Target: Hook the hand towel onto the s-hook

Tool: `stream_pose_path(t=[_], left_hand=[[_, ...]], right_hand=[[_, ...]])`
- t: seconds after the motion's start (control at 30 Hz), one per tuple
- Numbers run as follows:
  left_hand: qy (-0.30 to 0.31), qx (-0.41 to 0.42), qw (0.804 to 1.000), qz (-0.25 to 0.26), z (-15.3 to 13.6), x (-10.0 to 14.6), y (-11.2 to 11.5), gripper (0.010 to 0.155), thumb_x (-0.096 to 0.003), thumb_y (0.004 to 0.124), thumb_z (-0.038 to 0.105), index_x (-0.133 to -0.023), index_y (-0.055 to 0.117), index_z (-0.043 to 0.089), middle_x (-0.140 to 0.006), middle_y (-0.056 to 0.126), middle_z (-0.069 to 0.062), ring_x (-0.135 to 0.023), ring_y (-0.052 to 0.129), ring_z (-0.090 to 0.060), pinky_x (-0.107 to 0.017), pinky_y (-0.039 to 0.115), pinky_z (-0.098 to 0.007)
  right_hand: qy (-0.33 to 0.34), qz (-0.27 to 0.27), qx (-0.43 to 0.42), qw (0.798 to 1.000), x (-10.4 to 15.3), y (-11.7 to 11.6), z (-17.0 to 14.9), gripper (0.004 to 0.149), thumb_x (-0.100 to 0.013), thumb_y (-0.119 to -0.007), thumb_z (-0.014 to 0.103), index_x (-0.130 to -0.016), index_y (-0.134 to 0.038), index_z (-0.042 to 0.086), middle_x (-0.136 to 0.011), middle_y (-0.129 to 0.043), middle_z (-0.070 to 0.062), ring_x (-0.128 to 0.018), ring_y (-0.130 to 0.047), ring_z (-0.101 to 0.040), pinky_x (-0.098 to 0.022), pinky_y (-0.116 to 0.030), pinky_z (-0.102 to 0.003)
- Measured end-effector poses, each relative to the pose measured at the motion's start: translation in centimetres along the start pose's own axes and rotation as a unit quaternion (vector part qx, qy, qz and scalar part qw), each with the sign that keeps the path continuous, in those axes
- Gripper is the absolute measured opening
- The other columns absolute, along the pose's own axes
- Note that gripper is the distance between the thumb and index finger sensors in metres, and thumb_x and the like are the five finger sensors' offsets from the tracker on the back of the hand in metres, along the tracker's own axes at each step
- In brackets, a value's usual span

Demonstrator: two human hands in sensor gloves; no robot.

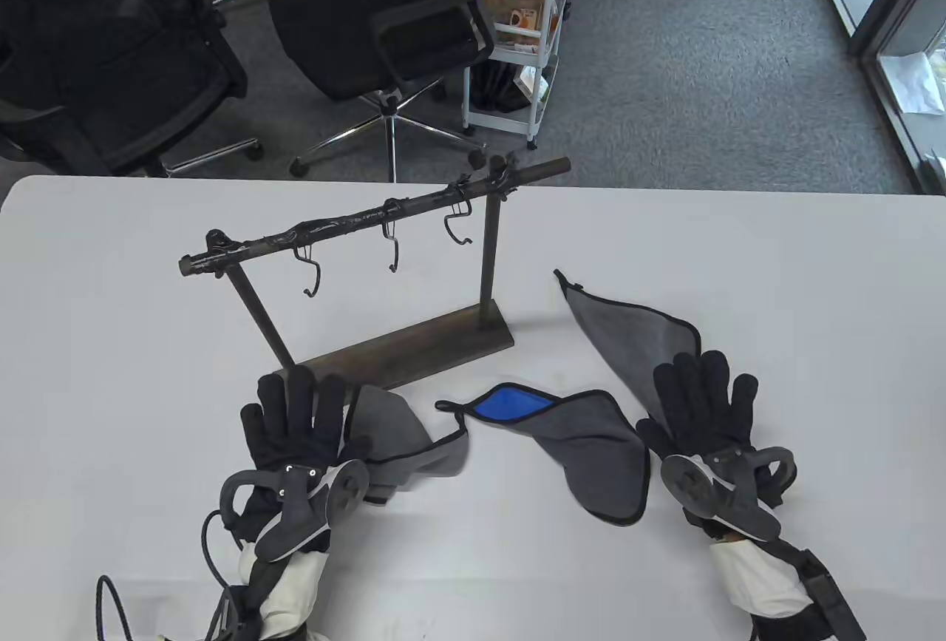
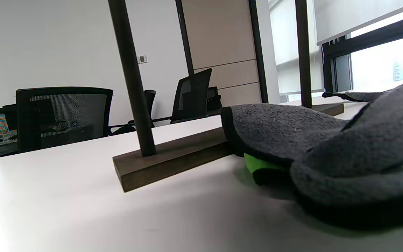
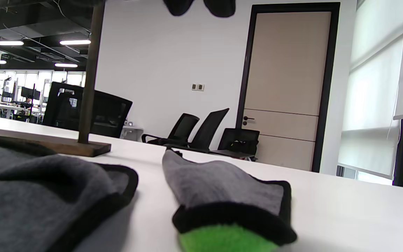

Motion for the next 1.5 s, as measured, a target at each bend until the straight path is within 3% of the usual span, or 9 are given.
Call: stream_pose_path(t=[0.83, 0.97, 1.13, 1.27, 1.37, 1.5], left_hand=[[0.012, -0.006, 1.0, -0.018, 0.5, -0.6, 0.6, 0.086, -0.0556, 0.049, 0.058, -0.115, 0.005, 0.015, -0.118, 0.007, -0.029, -0.103, 0.012, -0.06, -0.074, 0.033, -0.074], [0.022, 0.005, 1.0, -0.006, 1.4, -1.0, 0.1, 0.082, -0.0557, 0.052, 0.056, -0.118, 0.021, 0.014, -0.121, 0.024, -0.028, -0.106, 0.029, -0.059, -0.075, 0.045, -0.071], [0.033, -0.004, 0.999, 0.019, 2.9, -1.8, -1.2, 0.073, -0.0545, 0.058, 0.055, -0.117, 0.05, 0.017, -0.118, 0.058, -0.02, -0.104, 0.064, -0.05, -0.07, 0.07, -0.056], [0.045, -0.021, 0.998, 0.029, 5.0, -2.8, -2.7, 0.064, -0.0534, 0.063, 0.054, -0.107, 0.072, 0.02, -0.102, 0.086, -0.009, -0.083, 0.094, -0.03, -0.051, 0.088, -0.035], [0.055, -0.025, 0.998, 0.035, 6.8, -3.5, -3.5, 0.061, -0.0531, 0.065, 0.053, -0.102, 0.078, 0.019, -0.092, 0.093, -0.007, -0.068, 0.098, -0.021, -0.035, 0.089, -0.023], [0.072, -0.058, 0.995, 0.035, 10.0, -4.5, -3.8, 0.06, -0.0525, 0.067, 0.053, -0.099, 0.081, 0.019, -0.083, 0.096, -0.004, -0.056, 0.096, -0.014, -0.025, 0.087, -0.016]], right_hand=[[0.006, 0.01, -0.002, 1.0, -0.1, -0.1, 0.4, 0.069, -0.058, -0.05, 0.048, -0.114, -0.03, 0.013, -0.119, -0.028, -0.021, -0.105, -0.011, -0.044, -0.069, -0.011, -0.067], [0.011, 0.009, -0.002, 1.0, -0.2, 0.0, 0.7, 0.069, -0.058, -0.05, 0.048, -0.114, -0.031, 0.013, -0.119, -0.028, -0.02, -0.105, -0.011, -0.044, -0.069, -0.011, -0.066], [0.013, 0.004, -0.002, 1.0, -0.3, 0.1, 1.0, 0.069, -0.058, -0.05, 0.048, -0.114, -0.031, 0.013, -0.119, -0.028, -0.021, -0.105, -0.011, -0.044, -0.07, -0.011, -0.066], [0.012, 0.004, -0.002, 1.0, -0.2, 0.1, 0.9, 0.069, -0.058, -0.05, 0.048, -0.114, -0.031, 0.013, -0.119, -0.028, -0.021, -0.105, -0.012, -0.044, -0.069, -0.011, -0.066], [0.01, 0.005, -0.005, 1.0, -0.2, 0.1, 0.7, 0.069, -0.058, -0.05, 0.048, -0.114, -0.032, 0.013, -0.119, -0.029, -0.021, -0.105, -0.012, -0.044, -0.069, -0.011, -0.066], [0.01, 0.006, -0.006, 1.0, -0.2, 0.1, 0.7, 0.068, -0.058, -0.05, 0.047, -0.114, -0.032, 0.013, -0.119, -0.029, -0.021, -0.105, -0.012, -0.044, -0.07, -0.012, -0.066]])
Point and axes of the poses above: the tracker on the back of each hand, its own z axis roughly to the thumb side, its own x axis roughly from the fingertips to the wrist, y = z × x, the point moved 2 cm from there along -x, roughly from the wrist to the fingertips
